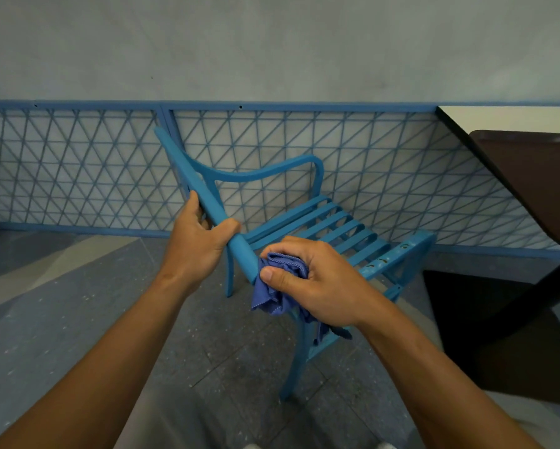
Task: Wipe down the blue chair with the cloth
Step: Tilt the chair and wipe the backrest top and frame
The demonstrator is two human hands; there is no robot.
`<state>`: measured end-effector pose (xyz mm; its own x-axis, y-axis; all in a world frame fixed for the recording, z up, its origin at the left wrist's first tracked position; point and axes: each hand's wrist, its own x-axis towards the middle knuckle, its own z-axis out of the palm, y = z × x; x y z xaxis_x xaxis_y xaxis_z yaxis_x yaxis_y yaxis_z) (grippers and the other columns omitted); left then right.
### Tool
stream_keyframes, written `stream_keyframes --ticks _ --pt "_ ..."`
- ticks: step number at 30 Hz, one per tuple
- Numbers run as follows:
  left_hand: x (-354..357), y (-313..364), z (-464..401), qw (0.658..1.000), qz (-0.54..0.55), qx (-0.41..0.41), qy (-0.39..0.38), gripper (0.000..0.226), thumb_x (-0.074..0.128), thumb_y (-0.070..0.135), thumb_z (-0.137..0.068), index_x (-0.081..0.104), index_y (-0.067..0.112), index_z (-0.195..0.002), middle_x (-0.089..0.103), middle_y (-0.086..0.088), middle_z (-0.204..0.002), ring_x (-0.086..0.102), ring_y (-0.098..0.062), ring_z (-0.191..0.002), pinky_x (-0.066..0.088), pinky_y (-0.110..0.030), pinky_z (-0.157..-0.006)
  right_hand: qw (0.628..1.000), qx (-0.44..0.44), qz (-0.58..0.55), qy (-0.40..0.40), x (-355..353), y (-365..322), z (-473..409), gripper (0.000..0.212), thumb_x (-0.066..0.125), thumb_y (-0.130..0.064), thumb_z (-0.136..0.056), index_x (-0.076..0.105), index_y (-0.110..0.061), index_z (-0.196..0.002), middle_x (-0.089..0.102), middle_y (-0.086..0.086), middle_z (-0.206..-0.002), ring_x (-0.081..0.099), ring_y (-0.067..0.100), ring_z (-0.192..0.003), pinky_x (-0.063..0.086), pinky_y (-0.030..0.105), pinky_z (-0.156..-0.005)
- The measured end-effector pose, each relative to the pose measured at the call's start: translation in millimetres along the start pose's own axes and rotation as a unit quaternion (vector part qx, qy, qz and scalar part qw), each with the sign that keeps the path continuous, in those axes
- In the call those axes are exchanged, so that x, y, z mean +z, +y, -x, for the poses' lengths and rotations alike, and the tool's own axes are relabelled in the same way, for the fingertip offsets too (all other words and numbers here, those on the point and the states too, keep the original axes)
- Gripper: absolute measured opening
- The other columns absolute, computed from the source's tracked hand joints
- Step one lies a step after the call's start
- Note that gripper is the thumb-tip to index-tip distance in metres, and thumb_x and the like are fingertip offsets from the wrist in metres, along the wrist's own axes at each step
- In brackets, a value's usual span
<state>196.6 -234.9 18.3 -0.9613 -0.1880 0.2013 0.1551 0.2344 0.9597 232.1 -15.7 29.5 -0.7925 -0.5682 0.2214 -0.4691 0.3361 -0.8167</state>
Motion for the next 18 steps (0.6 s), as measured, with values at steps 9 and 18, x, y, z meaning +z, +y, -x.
stream_keyframes --ticks 9,18 --pt "-12 -4 -20 1.000 0.018 -0.008 -0.010 0.057 0.068 0.006 -0.090 0.049 0.020 -0.141 0.065 -0.003 -0.123 0.067 -0.017 -0.110 0.060 -0.038 -0.090 0.997 -0.027 0.024 0.070 24 6 -21 0.015 0.063 -0.039 -0.098 0.069 -0.026 -0.101 0.061 -0.011 -0.087 0.061 0.010 -0.085 0.048 0.026 -0.072" --pt "-41 -7 -48 0.999 0.002 -0.012 -0.047 0.046 0.063 0.006 -0.093 0.052 0.018 -0.136 0.068 -0.004 -0.122 0.069 -0.015 -0.106 0.059 -0.027 -0.082 0.985 -0.035 0.046 0.163 67 -2 -50 0.022 0.057 -0.041 -0.101 0.066 -0.022 -0.105 0.059 -0.006 -0.093 0.056 0.011 -0.085 0.048 0.037 -0.077"
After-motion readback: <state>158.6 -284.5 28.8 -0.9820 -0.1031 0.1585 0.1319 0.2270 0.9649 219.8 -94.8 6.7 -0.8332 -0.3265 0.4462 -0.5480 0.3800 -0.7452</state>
